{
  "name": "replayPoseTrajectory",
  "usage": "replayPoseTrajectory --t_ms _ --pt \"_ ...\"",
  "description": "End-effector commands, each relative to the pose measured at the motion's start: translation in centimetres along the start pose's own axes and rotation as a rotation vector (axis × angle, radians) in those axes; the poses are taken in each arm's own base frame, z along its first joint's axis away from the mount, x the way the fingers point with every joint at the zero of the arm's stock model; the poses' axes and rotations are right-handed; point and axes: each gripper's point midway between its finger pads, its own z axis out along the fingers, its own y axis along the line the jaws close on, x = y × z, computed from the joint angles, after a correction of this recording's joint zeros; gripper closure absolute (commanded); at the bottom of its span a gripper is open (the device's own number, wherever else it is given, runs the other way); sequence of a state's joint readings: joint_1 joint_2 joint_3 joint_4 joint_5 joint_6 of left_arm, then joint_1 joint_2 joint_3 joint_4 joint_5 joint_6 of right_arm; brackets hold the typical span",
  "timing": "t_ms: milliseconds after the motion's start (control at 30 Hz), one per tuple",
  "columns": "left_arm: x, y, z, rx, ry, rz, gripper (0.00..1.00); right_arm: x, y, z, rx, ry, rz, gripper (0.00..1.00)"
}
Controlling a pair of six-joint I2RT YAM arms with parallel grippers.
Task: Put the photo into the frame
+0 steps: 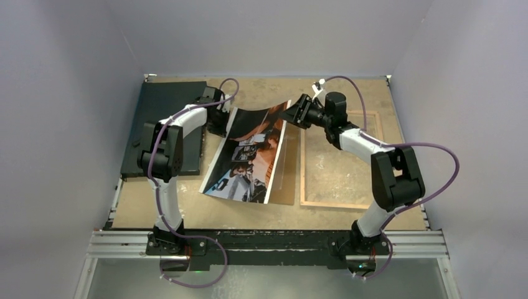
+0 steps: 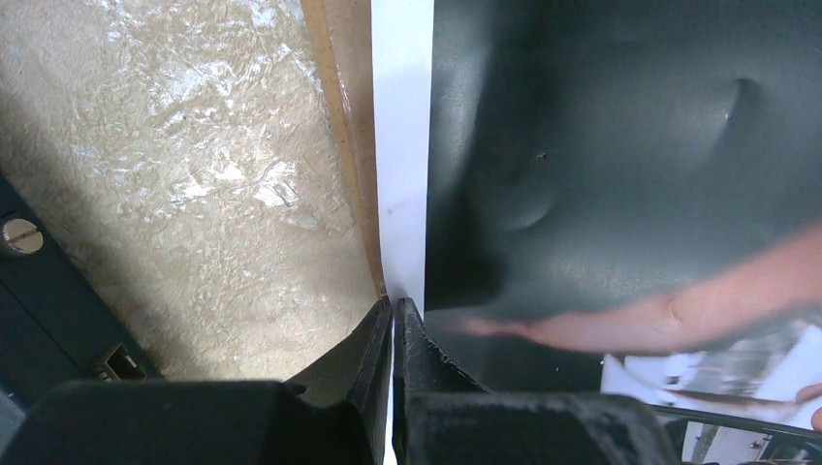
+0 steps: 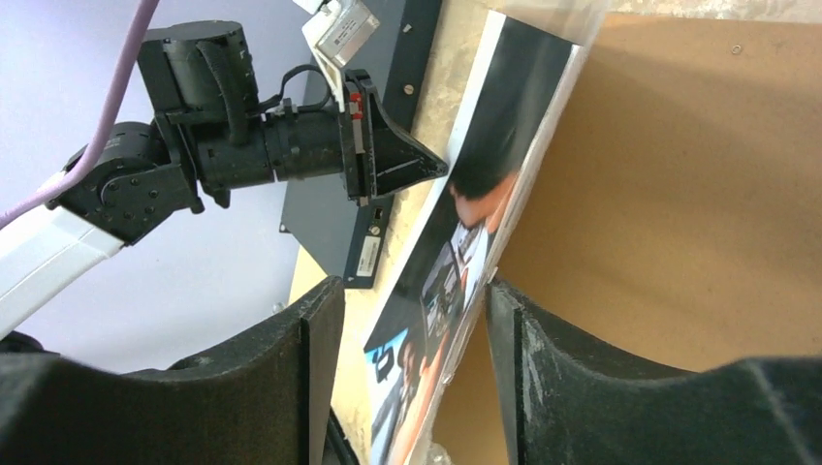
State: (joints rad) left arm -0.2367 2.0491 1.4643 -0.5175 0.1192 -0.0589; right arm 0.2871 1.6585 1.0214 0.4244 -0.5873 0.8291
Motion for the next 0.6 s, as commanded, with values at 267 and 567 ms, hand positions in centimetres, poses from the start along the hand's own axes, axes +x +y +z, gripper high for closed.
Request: replayPoseTrajectory --t_ms 267,567 --pt "3.9 0.0 2.3 0.009 0.12 -0.003 1.0 3.6 1.2 3.4 -0.134 0.106 0.018 0.31" --pt "3.0 1.4 1.7 -0.068 0.098 0.012 0.98 2.9 1.2 0.6 -0.105 0.098 0.014 0.42"
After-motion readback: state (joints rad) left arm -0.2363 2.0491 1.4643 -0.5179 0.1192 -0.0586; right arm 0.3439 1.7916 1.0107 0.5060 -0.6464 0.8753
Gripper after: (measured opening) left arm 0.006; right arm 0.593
